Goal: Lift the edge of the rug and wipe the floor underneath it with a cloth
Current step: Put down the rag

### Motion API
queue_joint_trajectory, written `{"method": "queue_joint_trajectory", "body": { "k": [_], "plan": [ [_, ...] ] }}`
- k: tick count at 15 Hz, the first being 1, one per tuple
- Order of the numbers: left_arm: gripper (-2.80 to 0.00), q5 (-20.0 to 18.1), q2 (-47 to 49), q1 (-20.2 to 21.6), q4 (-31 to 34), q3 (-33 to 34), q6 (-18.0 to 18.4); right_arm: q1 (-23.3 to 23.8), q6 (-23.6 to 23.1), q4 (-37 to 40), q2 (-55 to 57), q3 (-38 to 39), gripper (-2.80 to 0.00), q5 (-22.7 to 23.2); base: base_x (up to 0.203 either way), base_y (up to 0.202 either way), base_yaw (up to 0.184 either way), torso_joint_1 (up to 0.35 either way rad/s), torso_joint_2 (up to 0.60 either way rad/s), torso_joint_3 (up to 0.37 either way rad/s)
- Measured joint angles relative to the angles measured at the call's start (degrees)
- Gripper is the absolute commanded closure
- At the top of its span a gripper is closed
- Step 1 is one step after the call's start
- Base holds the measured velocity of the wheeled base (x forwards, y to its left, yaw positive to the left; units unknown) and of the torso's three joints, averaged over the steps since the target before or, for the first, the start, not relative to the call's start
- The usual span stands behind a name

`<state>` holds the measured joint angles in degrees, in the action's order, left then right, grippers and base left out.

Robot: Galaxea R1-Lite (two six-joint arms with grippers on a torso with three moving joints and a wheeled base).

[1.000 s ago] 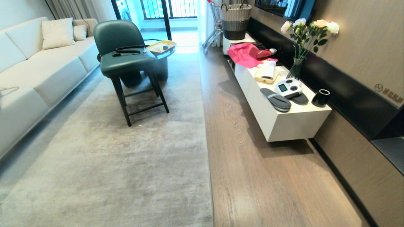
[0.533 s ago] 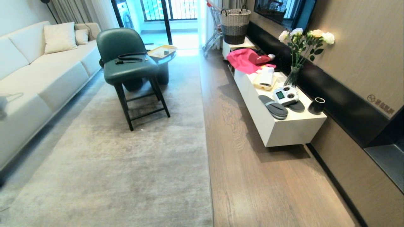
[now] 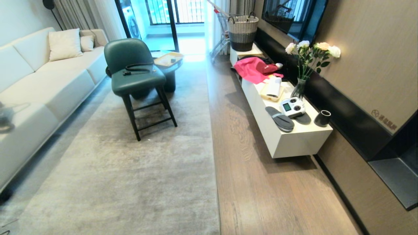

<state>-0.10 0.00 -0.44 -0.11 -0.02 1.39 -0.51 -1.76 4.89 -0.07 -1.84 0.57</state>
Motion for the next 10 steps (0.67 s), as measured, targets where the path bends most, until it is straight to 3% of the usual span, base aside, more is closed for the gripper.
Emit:
{"method": "queue_joint_trajectory", "body": {
  "k": [3,10],
  "plan": [
    [0.00,0.00,0.00,0.00,0.00,0.00,0.01,0.00,0.02,0.01,0.00,-0.05,0.00,0.02,0.000,0.000,0.000,0.067,-0.17,-0.111],
    [0.00,0.00,0.00,0.00,0.00,0.02,0.01,0.00,0.02,0.01,0.00,0.00,0.00,0.00,0.000,0.000,0.000,0.003,-0.01,-0.005]
  ]
}}
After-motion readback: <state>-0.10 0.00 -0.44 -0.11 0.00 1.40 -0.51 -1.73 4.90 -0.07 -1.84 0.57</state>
